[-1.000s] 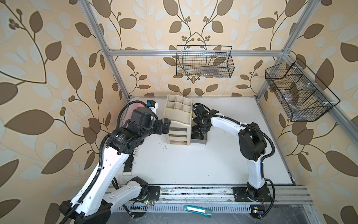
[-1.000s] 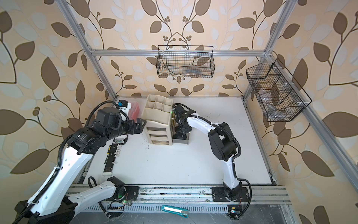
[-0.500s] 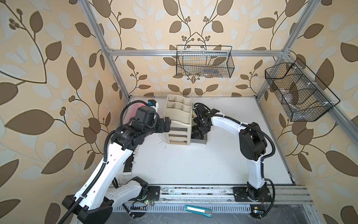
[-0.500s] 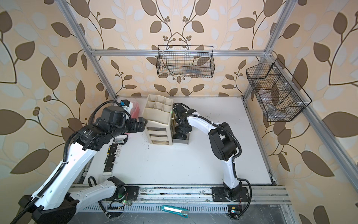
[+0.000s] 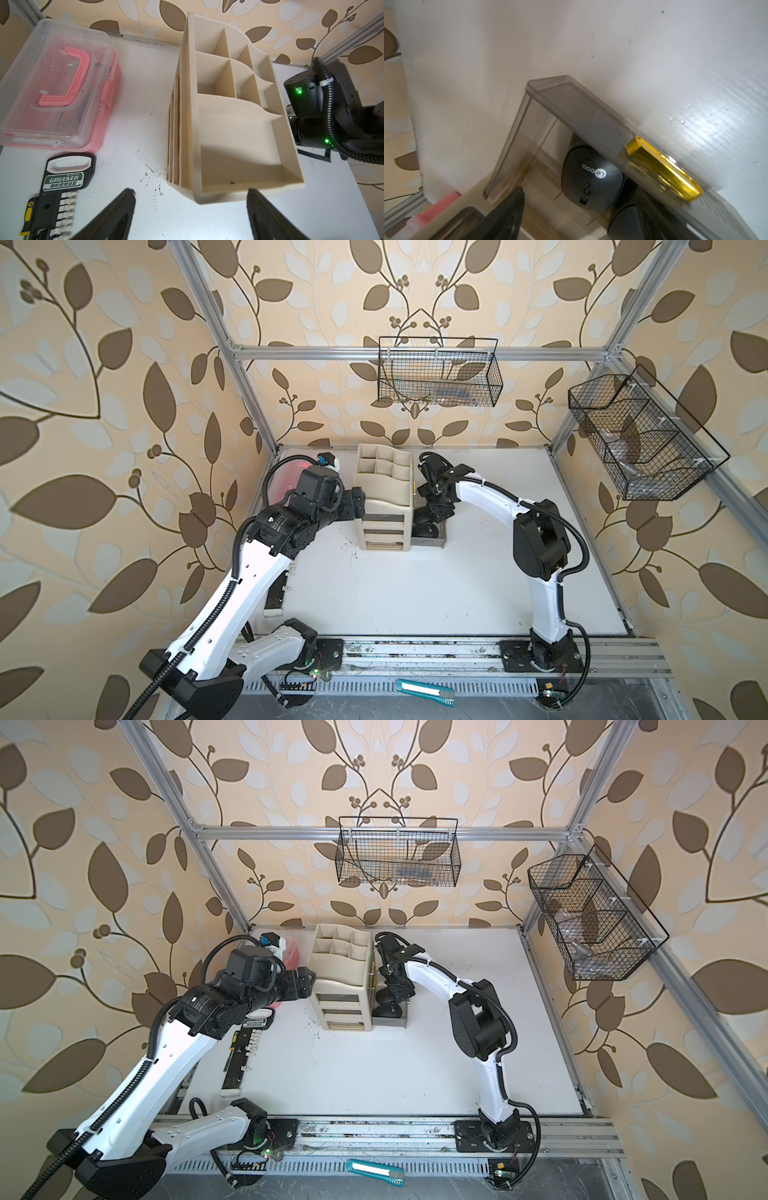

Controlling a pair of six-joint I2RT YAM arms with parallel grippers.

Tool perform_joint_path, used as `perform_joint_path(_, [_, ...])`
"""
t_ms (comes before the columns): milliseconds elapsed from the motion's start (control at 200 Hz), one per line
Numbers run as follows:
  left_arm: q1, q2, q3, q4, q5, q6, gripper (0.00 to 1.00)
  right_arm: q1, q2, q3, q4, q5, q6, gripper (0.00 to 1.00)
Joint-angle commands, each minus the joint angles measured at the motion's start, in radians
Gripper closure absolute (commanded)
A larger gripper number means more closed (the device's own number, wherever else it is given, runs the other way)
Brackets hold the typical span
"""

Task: Take the mice out of the drawer
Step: Pick up the mouse from the drawer.

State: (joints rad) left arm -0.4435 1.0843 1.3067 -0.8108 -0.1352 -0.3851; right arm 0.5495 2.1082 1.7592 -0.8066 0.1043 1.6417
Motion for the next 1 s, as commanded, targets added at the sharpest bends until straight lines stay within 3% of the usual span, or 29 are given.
perform_joint_path(0, [0.006,0.023,-0.003,0.039,-0.057,-0.031,0.20,0.016,0.035,0.025,-0.058,0.006,0.063,0.15])
perform_joint_path(115, [0.006,0.043,-0.016,0.056,-0.075,-0.062,0.29,0.019,0.059,0.003,-0.046,-0.066,0.083,0.15])
perform_joint_path(450, [0.006,0.041,-0.053,0.083,-0.090,-0.093,0.43,0.010,0.099,0.033,-0.070,-0.043,0.098,0.16])
perform_joint_path(700, [0.006,0.045,-0.045,0.081,-0.101,-0.085,0.44,0.010,0.154,0.133,-0.112,-0.018,0.065,0.22])
perform_joint_path(916, [0.006,0.045,-0.052,0.104,-0.088,-0.093,0.47,0.015,0.179,0.163,-0.121,-0.022,0.076,0.18])
perform_joint_path(996, [0.006,0.051,-0.043,0.089,-0.098,-0.090,0.48,0.015,0.191,0.170,-0.137,-0.019,0.079,0.24])
